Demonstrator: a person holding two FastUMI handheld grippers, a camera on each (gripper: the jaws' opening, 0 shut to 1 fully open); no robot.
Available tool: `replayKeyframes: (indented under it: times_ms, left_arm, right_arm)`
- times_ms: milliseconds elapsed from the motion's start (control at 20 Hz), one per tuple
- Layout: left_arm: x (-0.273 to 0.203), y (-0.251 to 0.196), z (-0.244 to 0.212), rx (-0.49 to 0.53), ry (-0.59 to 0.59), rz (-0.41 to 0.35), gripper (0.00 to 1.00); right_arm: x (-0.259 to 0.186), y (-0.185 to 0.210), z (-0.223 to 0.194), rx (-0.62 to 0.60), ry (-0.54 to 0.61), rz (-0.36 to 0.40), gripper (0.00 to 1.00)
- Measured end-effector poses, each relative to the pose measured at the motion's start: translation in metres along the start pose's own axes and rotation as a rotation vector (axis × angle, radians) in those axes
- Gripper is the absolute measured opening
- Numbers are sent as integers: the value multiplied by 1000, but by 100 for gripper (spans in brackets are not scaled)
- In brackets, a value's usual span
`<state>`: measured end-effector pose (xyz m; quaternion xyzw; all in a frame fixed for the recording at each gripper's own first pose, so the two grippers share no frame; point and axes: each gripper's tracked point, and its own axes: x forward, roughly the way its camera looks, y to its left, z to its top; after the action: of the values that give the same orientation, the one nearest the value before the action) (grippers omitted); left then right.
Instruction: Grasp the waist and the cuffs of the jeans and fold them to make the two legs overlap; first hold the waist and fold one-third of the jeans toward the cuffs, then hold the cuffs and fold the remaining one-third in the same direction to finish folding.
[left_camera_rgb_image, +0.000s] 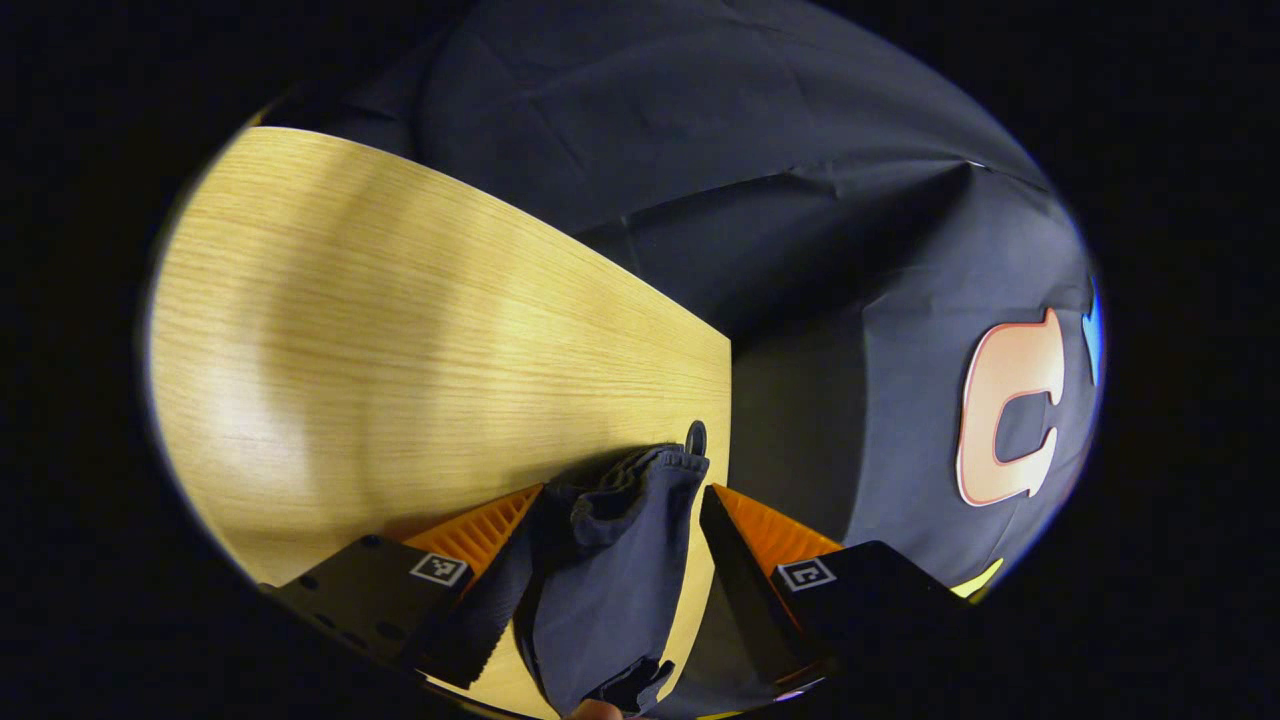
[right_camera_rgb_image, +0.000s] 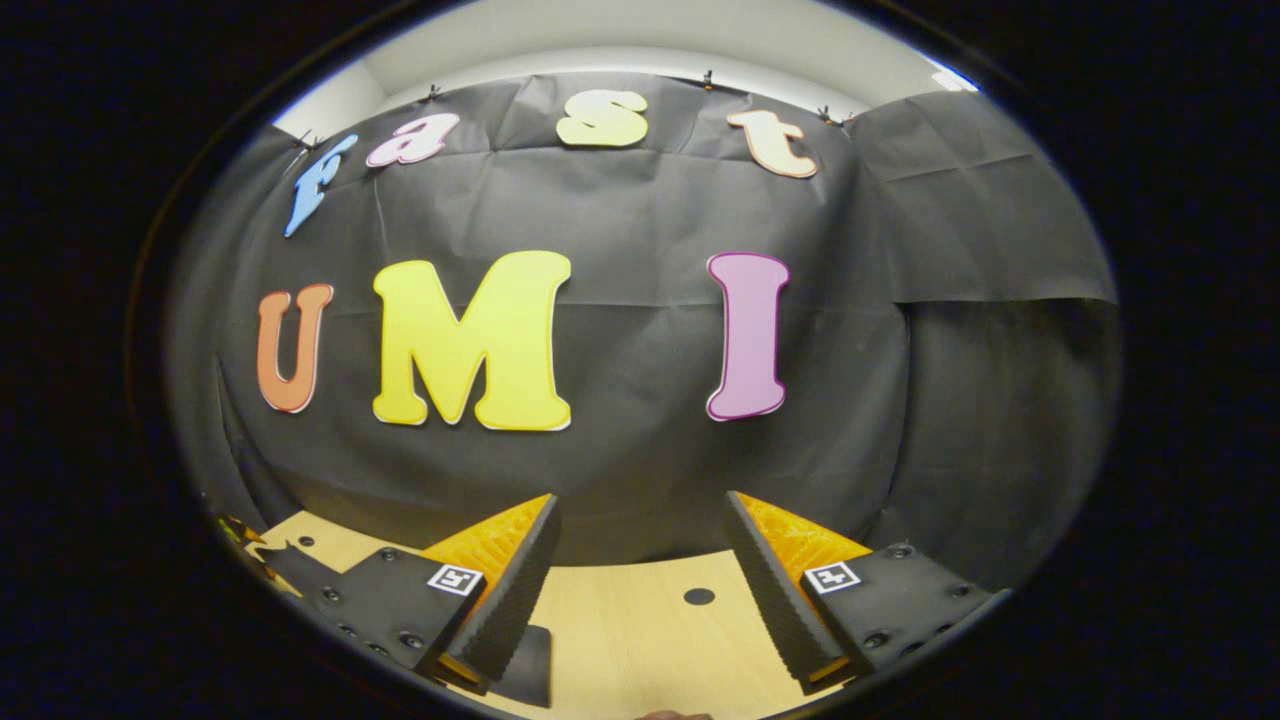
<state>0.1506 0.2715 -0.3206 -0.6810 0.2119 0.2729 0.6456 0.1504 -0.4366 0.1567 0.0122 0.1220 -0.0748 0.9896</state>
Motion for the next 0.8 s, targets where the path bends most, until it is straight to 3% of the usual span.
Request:
replayKeyframes:
  times_ms: [50,150,250,400,550,600,650,700,800]
  left_arm:
    - [4,11,-2,3,6,38,73]
    - [7,12,-5,-22,12,41,40]
    - [7,12,-4,-2,12,49,24]
    - [9,17,-5,69,11,72,17]
    - [1,1,-7,138,-2,47,12]
    - [-1,-1,-10,179,-8,48,19]
    - [0,-5,-10,220,-16,42,19]
    - [-1,-10,-11,258,-27,31,10]
    - [-4,-20,-12,326,-51,15,9]
  right_arm:
    - [1,-2,-2,2,6,-4,100]
    - [2,-5,-5,10,20,-8,100]
    - [2,-8,-7,13,28,-11,100]
    - [1,-11,-8,19,35,-14,100]
    - [-1,-14,-7,19,32,-11,98]
    - [-1,-16,-5,22,32,-10,98]
    - [-2,-17,-5,27,31,-7,98]
    - [-2,-18,-5,31,31,-5,98]
    - [-4,-23,-6,49,36,-1,99]
